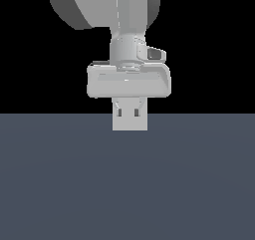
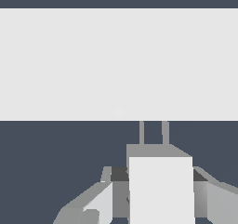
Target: Plug the charger into the wall socket.
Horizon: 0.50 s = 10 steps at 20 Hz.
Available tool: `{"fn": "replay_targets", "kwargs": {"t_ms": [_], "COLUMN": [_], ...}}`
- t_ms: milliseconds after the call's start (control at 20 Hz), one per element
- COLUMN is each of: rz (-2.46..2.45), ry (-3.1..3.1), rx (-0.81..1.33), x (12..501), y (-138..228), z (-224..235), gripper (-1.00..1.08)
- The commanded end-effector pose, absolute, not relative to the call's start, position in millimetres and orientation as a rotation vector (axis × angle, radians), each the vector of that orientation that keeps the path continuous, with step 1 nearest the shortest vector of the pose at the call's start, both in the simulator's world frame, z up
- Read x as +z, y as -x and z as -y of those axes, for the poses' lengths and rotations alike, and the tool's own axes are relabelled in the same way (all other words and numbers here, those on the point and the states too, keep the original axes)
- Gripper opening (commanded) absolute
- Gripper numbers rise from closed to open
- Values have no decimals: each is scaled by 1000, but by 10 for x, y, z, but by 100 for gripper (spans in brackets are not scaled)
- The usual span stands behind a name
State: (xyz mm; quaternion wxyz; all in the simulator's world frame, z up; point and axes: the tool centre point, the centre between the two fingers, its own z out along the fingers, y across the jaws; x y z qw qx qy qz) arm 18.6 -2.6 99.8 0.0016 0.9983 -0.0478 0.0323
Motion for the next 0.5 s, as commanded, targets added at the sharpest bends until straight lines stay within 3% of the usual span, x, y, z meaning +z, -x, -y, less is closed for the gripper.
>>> {"fn": "replay_targets", "kwargs": {"t_ms": [0, 450], "rz": [150, 150], "ry": [-3133, -3133], "rx": [102, 102], "x": [1000, 1001], "y": [-270, -390], "z": [35, 46], "gripper": [-100, -100]}}
